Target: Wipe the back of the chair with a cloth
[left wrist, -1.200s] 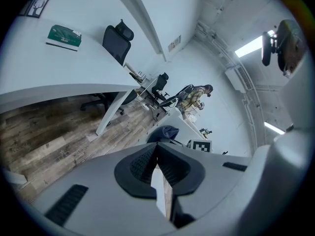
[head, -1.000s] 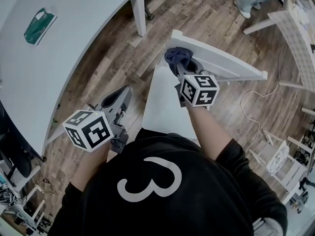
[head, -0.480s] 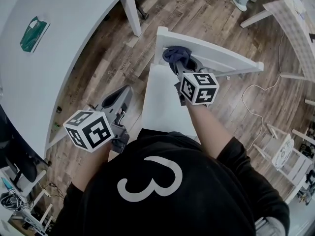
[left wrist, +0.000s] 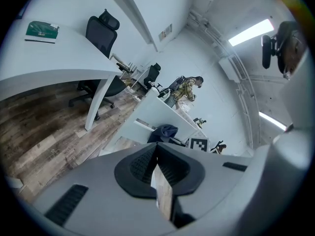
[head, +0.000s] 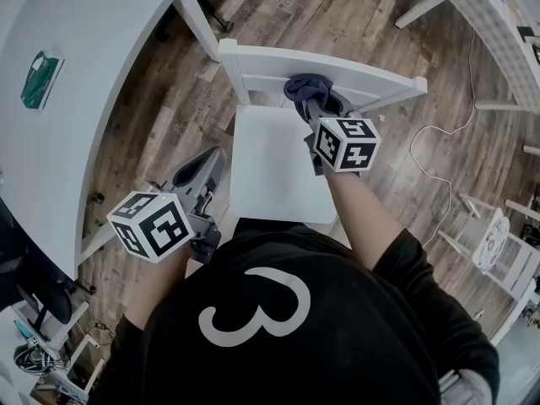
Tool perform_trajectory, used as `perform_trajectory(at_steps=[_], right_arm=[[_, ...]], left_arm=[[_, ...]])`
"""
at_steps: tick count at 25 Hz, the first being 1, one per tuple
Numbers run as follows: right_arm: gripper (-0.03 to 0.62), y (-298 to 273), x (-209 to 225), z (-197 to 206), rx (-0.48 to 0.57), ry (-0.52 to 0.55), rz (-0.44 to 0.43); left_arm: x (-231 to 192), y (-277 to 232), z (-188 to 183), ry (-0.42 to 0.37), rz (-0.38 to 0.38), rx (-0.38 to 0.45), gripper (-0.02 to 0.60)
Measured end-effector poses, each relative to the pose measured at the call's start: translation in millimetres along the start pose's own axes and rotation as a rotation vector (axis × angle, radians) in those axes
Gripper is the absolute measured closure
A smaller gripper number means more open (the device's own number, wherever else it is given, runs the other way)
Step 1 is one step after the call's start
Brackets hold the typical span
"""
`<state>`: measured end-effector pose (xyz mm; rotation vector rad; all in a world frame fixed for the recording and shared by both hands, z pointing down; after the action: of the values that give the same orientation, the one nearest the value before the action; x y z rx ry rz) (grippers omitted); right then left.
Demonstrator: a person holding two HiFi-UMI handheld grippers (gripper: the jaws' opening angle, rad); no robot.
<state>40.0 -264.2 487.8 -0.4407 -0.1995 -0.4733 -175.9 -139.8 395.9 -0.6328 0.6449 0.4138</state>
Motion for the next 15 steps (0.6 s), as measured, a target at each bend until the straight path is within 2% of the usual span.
perform_trajectory(at_steps=[15], right_arm=[[0.542, 52, 78, -2, 0.023, -0.027, 0.100]], left_arm=[[45, -30, 30, -0.028, 0.035, -0.050, 0.568]])
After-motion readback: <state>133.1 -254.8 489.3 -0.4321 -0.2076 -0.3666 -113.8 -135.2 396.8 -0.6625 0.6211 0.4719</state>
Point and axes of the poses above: the fingertips, and each gripper's own axes: y backward along the fingers, x to its right, z out of its underside, the point moved 5 cm from there along y, backward along the fingers, and after that the axes turned 9 degrees about x, right-handed, at the moved point
